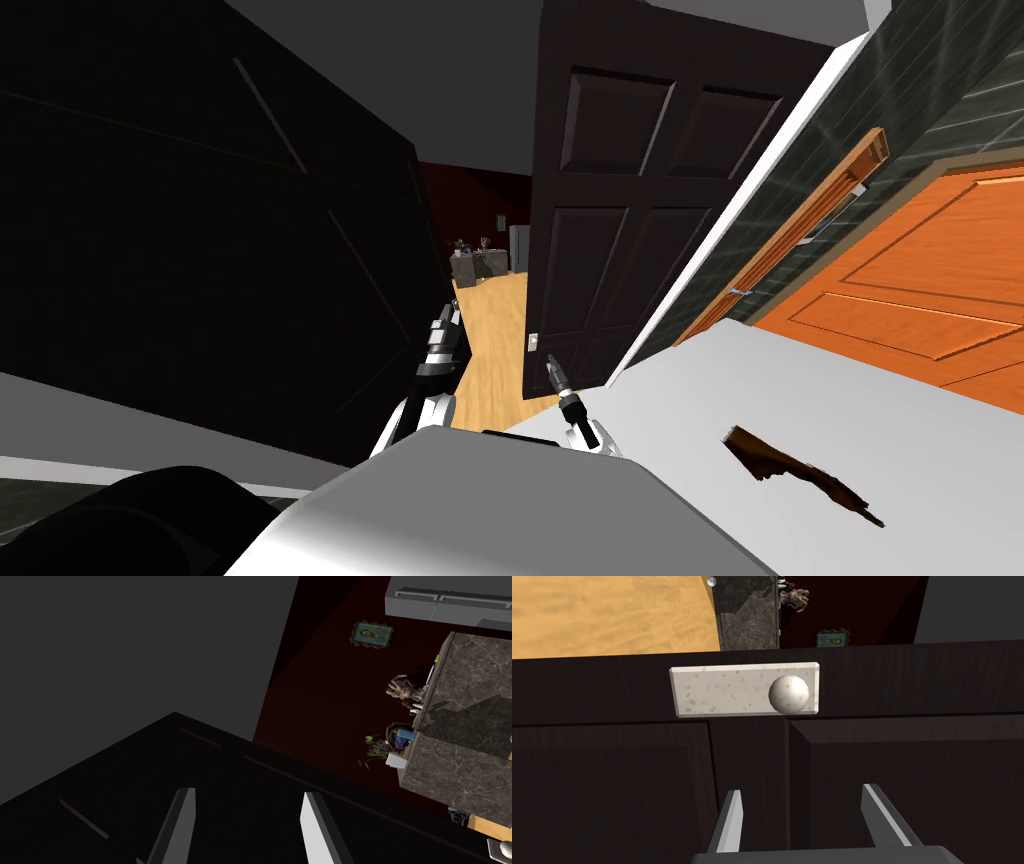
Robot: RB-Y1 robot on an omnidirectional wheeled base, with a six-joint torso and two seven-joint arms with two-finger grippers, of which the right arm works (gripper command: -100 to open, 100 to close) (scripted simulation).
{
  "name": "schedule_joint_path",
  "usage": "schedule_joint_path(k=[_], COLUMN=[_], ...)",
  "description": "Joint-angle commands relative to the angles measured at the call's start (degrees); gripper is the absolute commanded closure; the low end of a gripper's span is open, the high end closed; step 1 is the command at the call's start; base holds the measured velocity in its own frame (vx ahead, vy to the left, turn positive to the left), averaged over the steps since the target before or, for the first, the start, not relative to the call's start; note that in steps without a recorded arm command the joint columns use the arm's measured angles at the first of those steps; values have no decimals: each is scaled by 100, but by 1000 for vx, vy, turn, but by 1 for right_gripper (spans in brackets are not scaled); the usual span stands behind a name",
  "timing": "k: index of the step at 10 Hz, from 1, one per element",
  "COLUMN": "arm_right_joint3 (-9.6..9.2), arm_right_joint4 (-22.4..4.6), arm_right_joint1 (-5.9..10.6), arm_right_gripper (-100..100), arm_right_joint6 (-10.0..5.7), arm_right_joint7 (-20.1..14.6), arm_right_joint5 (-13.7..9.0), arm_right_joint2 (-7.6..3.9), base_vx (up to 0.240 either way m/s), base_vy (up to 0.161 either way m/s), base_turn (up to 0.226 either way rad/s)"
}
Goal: Push the door open
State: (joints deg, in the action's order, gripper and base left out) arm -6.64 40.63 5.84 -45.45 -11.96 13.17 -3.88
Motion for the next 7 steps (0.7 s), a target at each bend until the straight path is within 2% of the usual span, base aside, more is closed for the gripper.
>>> schedule_joint_path(k=[1,3,4,5,7], arm_right_joint3=[-14,-27,-29,-14,4], arm_right_joint4=[27,51,85,72,55], arm_right_joint1=[-14,-24,-44,-46,-43], arm_right_gripper=[-100,-100,-100,-100,-100], arm_right_joint6=[10,19,34,20,3], arm_right_joint7=[-39,-72,-67,-50,-27], arm_right_joint5=[-7,-14,-8,-18,-29], arm_right_joint2=[40,110,80,62,50], base_vx=[-233,-207,-93,75,196], base_vy=[-17,7,-1,21,54], base_turn=[-40,-29,-6,24,22])
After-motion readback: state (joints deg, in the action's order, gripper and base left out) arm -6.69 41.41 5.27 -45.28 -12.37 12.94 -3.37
